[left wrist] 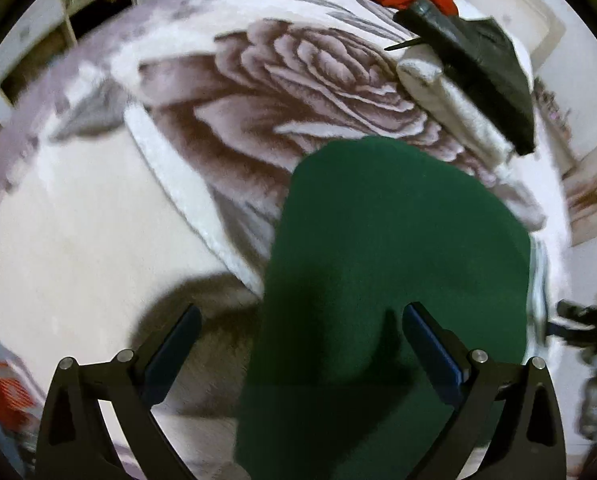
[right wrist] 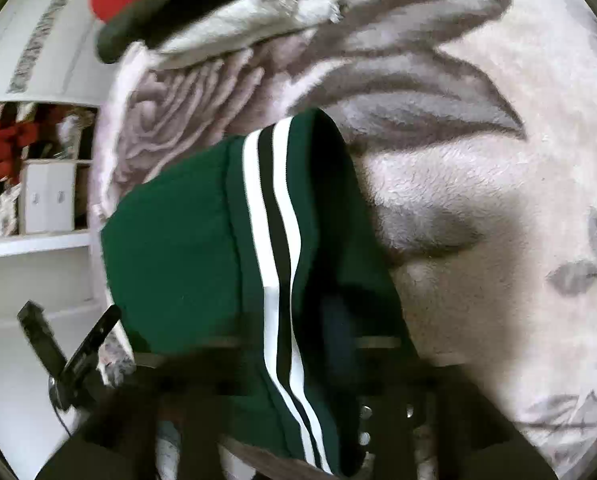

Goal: Fold large clothes

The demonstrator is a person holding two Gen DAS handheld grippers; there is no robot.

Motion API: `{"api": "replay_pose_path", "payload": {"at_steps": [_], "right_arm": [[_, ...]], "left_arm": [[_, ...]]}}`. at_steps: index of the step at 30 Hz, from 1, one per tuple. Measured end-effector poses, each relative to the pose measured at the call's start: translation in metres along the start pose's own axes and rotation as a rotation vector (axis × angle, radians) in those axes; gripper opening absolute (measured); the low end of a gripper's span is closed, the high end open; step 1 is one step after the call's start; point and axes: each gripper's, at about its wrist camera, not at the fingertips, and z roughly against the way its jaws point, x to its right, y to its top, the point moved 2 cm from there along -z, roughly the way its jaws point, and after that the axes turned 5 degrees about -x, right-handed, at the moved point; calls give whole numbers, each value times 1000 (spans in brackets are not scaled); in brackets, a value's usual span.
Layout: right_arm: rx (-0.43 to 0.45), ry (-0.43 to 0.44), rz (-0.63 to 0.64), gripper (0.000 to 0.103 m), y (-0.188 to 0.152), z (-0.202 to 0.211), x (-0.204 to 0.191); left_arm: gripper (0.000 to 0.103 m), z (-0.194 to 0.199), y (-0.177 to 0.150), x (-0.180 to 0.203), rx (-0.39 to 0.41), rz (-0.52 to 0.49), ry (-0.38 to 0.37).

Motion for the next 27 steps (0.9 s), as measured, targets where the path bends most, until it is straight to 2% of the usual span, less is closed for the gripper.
{"api": "replay_pose_path", "payload": {"at_steps": [2,6,10,12,14,15,17,18,19,20,21,22,24,27], "right_arm": [[-6,29,33,90,-4,-2,6],[-117,65,82,92,0,-44,33],[-194,250,43,103,13,-79,60],[-221,346,43,103,19,-86,61],[-279,491,63,103,21,-95,52],[-311,534,68,103,19,-101,47],[-368,531,92,103,17,-119,33],[-363,501,104,103,17,-126,27],[-351,493,91,102,19,-129,24],[-340,495,79,87,20,-128,24],[-311,493,68,59,20,-123,24],[-291,520,42,55,18,-119,26],[-260,521,24,44,12,-111,25],[-216,521,-12,39,2,-95,21]], "left_arm": [[103,-10,-4,-8,-39,29,-90],[103,-46,-7,-22,-123,51,-232],[103,-69,-3,-24,-156,91,-454],[103,-77,2,-18,-160,82,-528],[102,-82,7,-13,-154,63,-547],[102,-83,9,-11,-151,50,-555],[90,-80,12,-13,-134,59,-582],[87,-77,14,-16,-131,72,-610],[79,-74,15,-18,-127,78,-627],[72,-70,17,-20,-120,79,-642],[71,-68,19,-20,-118,77,-651],[70,-64,23,-18,-118,66,-651],[70,-55,31,-9,-114,31,-644],[69,-42,43,2,-108,-6,-655]]}}
